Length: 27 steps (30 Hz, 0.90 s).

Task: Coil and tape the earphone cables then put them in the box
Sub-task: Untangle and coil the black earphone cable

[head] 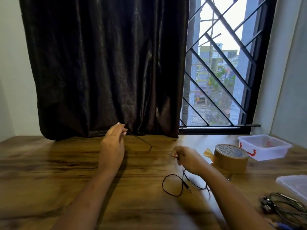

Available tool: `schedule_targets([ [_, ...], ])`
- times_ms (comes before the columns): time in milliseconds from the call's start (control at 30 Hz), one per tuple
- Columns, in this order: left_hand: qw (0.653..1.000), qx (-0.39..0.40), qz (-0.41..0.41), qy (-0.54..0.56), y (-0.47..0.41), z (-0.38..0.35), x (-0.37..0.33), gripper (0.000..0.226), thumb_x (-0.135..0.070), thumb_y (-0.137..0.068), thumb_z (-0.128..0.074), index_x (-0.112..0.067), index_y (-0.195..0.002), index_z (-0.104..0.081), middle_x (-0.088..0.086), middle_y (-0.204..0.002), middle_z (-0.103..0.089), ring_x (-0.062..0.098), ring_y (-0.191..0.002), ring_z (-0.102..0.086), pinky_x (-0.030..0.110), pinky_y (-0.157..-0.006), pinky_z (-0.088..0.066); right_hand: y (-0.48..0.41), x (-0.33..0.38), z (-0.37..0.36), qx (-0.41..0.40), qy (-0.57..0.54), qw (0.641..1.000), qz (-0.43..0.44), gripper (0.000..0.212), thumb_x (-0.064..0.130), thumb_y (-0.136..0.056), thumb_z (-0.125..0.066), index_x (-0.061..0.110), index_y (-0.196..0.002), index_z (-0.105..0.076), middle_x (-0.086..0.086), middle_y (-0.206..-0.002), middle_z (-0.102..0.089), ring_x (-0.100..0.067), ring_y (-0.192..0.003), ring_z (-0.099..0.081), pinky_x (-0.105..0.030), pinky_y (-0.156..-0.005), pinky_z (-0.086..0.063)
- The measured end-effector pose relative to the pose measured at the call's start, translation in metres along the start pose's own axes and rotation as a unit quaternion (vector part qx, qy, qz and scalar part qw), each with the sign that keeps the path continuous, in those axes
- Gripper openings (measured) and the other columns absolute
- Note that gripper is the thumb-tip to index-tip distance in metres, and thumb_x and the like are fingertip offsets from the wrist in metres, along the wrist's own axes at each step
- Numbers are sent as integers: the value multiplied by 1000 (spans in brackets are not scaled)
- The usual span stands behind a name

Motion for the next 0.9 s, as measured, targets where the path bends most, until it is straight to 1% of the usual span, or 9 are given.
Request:
schedule_targets([
  [100,997,48,15,59,0,-7,-6,13,-6,-89,-60,-14,-96,-67,-4,-94,-65,-7,-87,-56,3,-76,-41,3,10,-15,75,19,997,25,28,-1,-89,-43,15,-93,-65,7,-87,-63,-5,-76,-57,-6,-58,-41],
  [200,989,98,28,103,6,-24,-16,12,-12,-89,-61,-22,-91,-66,-8,-89,-67,-2,-76,-60,9,-63,-47,4,23,-7,-22,-100,993,66,25,4,-92,-53,19,-105,-68,8,-96,-65,2,-82,-59,-4,-68,-44],
  [267,986,110,30,122,10,-32,-23,11,-14,-90,-61,-24,-89,-65,-7,-84,-67,5,-66,-60,14,-51,-45,5,31,-12,-11,-184,979,82,18,18,-93,-60,25,-107,-67,6,-98,-68,-5,-89,-64,-13,-79,-50],
  [400,986,99,18,134,14,-33,-32,11,-12,-89,-62,-23,-89,-65,-8,-76,-64,5,-66,-58,12,-51,-41,9,44,-32,46,-178,976,118,9,29,-88,-65,33,-95,-70,0,-93,-72,-17,-89,-66,-35,-85,-53],
  [500,987,83,30,137,16,-32,-29,11,-11,-88,-63,-22,-86,-64,-8,-70,-62,8,-64,-59,17,-48,-43,13,54,-34,69,-287,947,126,7,16,-90,-63,16,-90,-69,2,-82,-70,-5,-77,-65,-21,-76,-54],
  [567,988,72,40,129,15,-31,-26,11,-11,-88,-64,-21,-85,-64,-7,-72,-63,11,-64,-60,25,-50,-48,15,57,-34,90,-315,937,123,10,14,-91,-60,15,-85,-67,5,-78,-67,-2,-73,-62,-16,-69,-48],
  [667,990,67,50,112,14,-28,-23,12,-12,-89,-63,-23,-84,-61,-7,-72,-63,10,-62,-60,26,-48,-48,16,55,-35,116,-345,926,99,12,18,-92,-59,15,-81,-64,-1,-78,-68,-14,-75,-63,-19,-65,-48],
  [767,993,74,58,65,14,-26,-17,8,-18,-91,-60,-23,-85,-58,-7,-69,-62,8,-54,-57,25,-43,-43,13,49,-27,91,-418,902,62,18,19,-94,-56,13,-76,-57,-3,-69,-62,-10,-61,-59,-17,-56,-47],
  [900,991,101,80,-35,15,-28,-2,4,-22,-93,-56,-23,-89,-54,-7,-66,-57,8,-54,-53,24,-39,-38,14,44,-17,98,-545,832,34,23,19,-97,-47,13,-79,-59,-4,-73,-59,-15,-67,-57,-22,-56,-51],
])
Point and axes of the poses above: each hand's wrist, its own y-axis away from the middle knuckle, its own z-axis out of the back of the hand, x = y × z, the point moved 6 cm from there along -y, towards the middle knuckle
